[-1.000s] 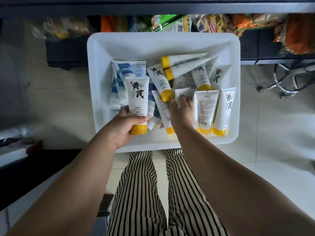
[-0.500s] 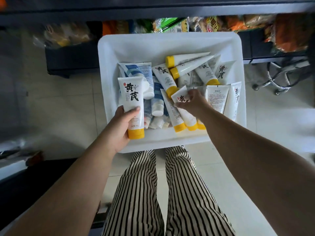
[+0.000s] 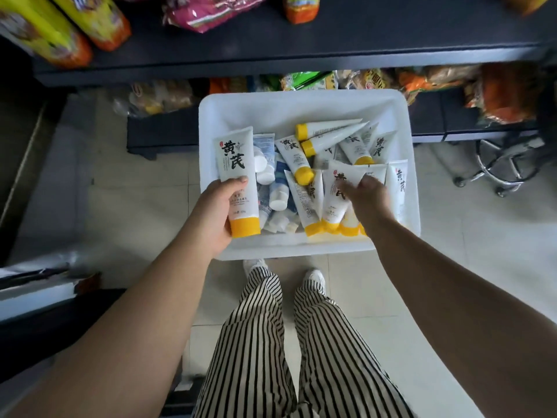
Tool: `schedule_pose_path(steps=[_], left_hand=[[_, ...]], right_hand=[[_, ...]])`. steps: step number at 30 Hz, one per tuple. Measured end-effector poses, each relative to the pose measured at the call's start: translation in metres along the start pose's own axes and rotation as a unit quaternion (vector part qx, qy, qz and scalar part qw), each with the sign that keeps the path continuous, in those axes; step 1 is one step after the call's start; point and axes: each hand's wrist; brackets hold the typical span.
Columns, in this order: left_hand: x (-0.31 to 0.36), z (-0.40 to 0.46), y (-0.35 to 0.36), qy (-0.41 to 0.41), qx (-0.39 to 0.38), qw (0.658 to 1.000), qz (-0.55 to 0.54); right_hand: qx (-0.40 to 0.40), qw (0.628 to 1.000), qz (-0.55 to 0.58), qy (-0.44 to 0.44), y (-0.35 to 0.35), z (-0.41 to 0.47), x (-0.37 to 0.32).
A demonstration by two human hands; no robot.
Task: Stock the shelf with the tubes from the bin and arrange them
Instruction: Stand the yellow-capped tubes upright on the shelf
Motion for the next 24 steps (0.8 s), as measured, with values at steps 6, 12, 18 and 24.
schedule_pose_path(steps=[6, 12, 18, 24], left_hand=[[0.035, -0.058, 0.031, 0.133, 0.058, 0.989, 0.029], [0.087, -0.134, 0.061, 0.249, 0.025, 0.968, 0.016], [0.153, -0.206, 0.094, 0.345, -0.050, 0.937, -0.011], [0.220, -0.263, 0.125, 0.431, -0.117, 0.894, -0.023]], right_hand=[[-0.062, 0.971, 0.229, 0.007, -0.071, -0.016, -0.077], [-0.091, 0.947, 0.300, -0.074, -0.145, -0.040, -0.158], [-0.076, 0.929, 0.306, -0.194, -0.219, -0.066, -0.232], [-0.039, 0.889, 0.353, -0.288, -0.289, -0.094, -0.296]])
Point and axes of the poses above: each hand's wrist, its own z-axis towards the middle knuckle, its own y-axis out of the palm, x = y × z, and after that the axes turned 12 degrees about x, right-handed
